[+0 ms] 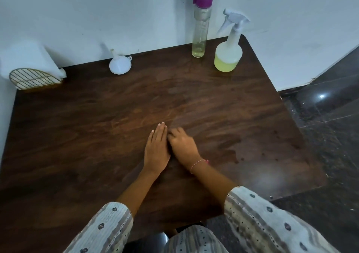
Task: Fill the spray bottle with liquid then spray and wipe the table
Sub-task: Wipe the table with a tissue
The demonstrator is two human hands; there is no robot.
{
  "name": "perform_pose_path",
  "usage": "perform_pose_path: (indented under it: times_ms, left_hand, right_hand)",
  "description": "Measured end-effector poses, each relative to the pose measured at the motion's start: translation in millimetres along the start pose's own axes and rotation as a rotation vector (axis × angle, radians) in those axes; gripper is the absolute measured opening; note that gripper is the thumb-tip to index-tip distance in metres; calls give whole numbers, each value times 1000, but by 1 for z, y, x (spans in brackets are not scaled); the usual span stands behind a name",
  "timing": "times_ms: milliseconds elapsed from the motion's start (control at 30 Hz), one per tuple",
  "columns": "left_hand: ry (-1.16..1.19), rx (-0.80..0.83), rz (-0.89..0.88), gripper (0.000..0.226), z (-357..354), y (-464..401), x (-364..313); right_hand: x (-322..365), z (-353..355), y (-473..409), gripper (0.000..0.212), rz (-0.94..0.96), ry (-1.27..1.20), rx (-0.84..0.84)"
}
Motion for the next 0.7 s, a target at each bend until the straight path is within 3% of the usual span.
perform_pose_path:
  times_ms: [67,133,233,300,367,433,533,567,700]
  left_hand:
    - [13,-12,54,51,3,-7,9]
    - [-14,-24,114,46,7,-13,20]
    - [-21,-12,155,45,7,-18,26]
    - [-25,-4,157,45,3,-19,22]
    - [-31,4,170,45,-2,-19,17]
    - [-28,-4,197,49,-6,-20,14]
    - [-42,-18,190,46,-7,-20,13]
    - [-45,-20,189,44,-7,-20,13]
    - [-55,5,207,46,-6,-19,7]
  right_hand:
    - [-4,3,-13,34,171,28,88]
    - [-43,30,-40,26,43,50,26]
    - [-98,63,-77,26,-324,97,-131]
    - [-80,58,-91,27,-352,108,-160]
    - [-42,31,-87,29,-223,111,-39]
    - [-6,4,-66,29,32,89,115]
    - [-13,3,-45,31,303,91,184]
    - [-32,13,-48,32,271,105,167]
    - [-107,60,-66,28,-164,105,-77]
Point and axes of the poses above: each hand's wrist, its own y-axis away from the middle knuckle, its own z-axis out of the back of the hand, x = y × z, the point moved 4 cm from there along -y, towards the middle knuckle, and after that the axes turned 7 degrees about -y, right-handed, at the moved point
